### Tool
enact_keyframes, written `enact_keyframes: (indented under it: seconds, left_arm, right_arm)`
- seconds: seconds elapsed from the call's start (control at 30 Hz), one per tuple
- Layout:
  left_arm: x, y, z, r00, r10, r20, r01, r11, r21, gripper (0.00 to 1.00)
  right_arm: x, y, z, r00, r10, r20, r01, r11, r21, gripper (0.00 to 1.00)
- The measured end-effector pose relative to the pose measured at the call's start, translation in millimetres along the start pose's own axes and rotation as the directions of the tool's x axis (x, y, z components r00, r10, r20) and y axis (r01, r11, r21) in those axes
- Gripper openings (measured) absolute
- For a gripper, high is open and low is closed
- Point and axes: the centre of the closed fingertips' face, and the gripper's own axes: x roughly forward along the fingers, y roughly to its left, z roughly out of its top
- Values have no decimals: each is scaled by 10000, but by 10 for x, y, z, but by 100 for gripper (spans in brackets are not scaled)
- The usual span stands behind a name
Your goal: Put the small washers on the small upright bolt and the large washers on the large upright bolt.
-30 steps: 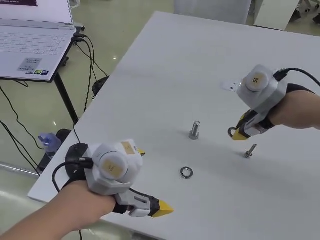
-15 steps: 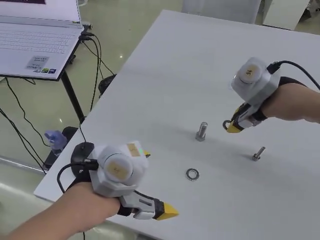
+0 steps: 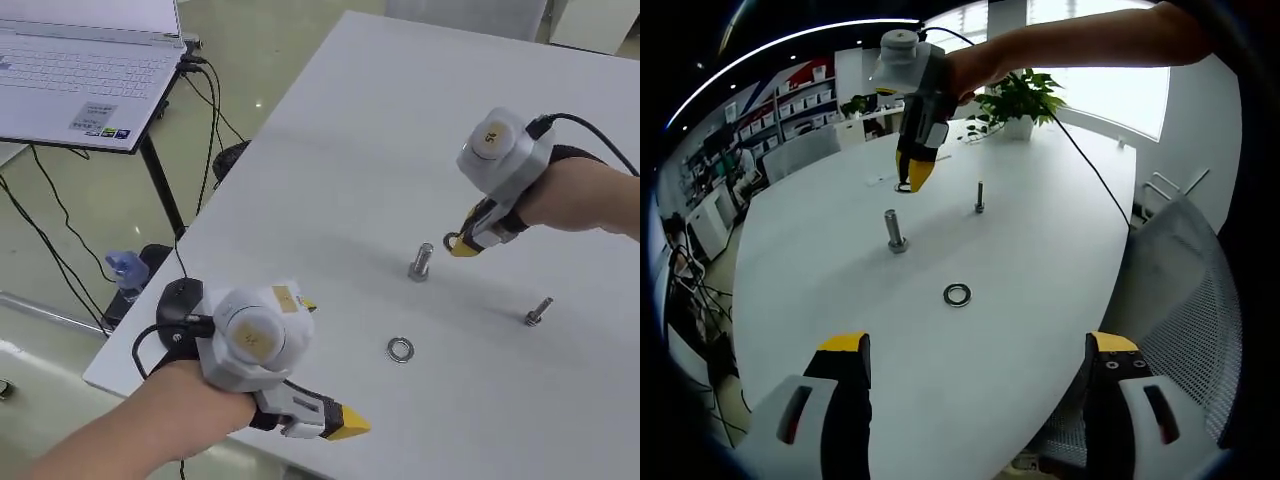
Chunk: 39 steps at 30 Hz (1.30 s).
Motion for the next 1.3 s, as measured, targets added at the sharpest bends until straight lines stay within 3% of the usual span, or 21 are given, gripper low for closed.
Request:
enact_keyframes:
  seconds: [0.37, 0.9, 1.3]
  left_arm:
    - [36, -18, -17, 10000, -56, -26, 56, 10000, 32, 88]
    - [17, -2, -37, 10000, -84, -36, 84, 9999, -81, 87]
    - [1, 22, -66, 10000, -70, -61, 69, 9999, -158, 87]
  right_arm:
    - [165, -2, 151, 9999, 104, -132, -109, 9990, -436, 22]
    - [406, -99, 141, 9971, 107, -749, -170, 9963, -838, 22]
    - [494, -42, 144, 9951, 231, -956, -313, 9959, -850, 22]
